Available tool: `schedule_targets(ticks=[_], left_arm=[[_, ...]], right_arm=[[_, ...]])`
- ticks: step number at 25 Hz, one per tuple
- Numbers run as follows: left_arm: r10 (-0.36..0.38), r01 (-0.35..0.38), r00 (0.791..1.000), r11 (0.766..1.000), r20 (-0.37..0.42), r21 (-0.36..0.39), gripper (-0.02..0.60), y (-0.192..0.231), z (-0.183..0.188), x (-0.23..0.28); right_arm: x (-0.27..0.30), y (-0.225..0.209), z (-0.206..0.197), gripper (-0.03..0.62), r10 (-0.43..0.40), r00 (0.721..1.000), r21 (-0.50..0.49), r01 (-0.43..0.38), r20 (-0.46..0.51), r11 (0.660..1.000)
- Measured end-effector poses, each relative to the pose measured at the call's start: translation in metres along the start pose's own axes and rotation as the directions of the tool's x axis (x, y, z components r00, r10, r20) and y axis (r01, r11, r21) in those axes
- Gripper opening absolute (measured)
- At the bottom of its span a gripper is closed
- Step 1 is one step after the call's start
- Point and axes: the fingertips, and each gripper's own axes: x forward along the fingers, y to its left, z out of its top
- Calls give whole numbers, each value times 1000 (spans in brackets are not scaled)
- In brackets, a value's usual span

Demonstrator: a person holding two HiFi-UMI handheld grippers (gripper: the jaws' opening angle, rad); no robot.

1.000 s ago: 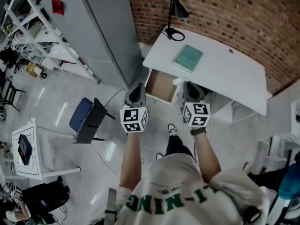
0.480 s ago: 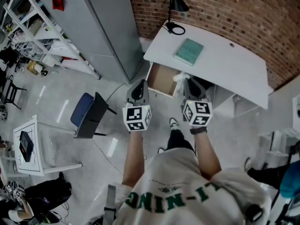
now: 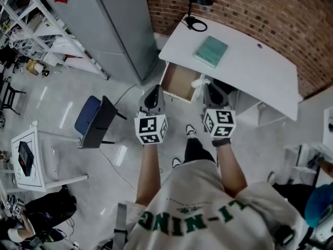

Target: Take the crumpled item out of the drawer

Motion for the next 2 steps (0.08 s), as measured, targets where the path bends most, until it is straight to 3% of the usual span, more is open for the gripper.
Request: schedule_targets(ticks=[2], left_arm=[[4, -4, 1000, 1000, -1, -6, -5, 3, -2, 7]], right_arm=[[8, -2, -4, 20, 3, 1000, -5, -3, -11, 1000]])
